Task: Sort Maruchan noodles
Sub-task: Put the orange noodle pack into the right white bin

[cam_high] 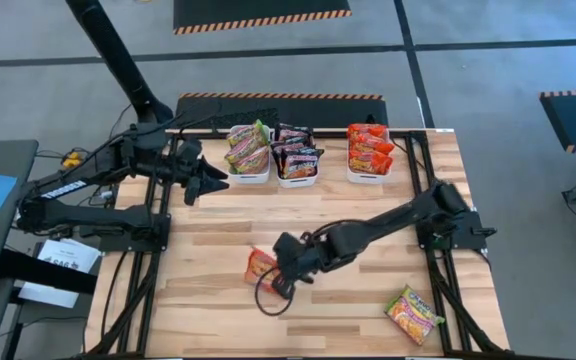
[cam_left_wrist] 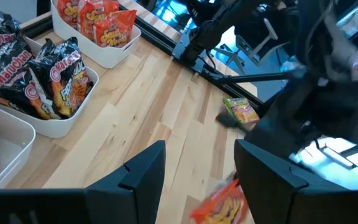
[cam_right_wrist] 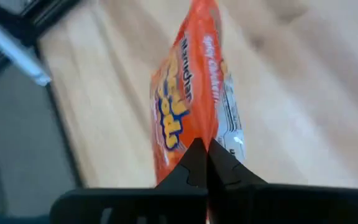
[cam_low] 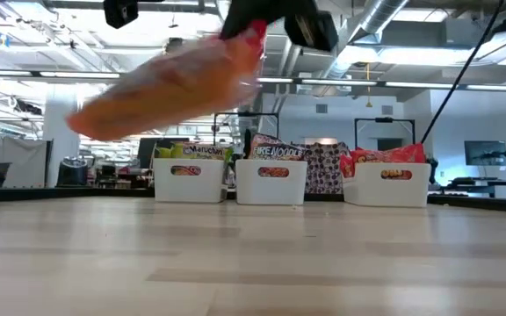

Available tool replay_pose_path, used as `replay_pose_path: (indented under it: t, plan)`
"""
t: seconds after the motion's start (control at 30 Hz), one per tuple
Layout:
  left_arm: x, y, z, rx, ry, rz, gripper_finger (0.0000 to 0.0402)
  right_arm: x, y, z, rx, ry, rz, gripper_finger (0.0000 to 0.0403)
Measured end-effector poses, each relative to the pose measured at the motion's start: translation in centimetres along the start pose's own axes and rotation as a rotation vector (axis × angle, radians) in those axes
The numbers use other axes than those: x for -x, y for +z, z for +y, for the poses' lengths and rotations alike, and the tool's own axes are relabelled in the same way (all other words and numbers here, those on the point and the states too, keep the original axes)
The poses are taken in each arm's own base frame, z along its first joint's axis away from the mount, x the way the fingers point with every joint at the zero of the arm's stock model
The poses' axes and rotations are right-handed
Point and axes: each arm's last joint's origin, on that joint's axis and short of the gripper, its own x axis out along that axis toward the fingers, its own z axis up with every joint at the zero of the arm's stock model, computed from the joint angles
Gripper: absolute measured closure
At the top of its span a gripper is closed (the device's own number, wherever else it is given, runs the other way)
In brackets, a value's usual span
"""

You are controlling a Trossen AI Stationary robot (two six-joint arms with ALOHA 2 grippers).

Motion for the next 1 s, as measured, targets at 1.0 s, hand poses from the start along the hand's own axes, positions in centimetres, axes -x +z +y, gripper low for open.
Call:
replay_pose_path:
  t: [1.0]
  plan:
    - [-2.4, -0.1, 0.8, -0.016, 0.043, 0.070, 0.0220, 21.4, 3.5, -17.1, 0.149, -0.809, 0.021, 0.0399]
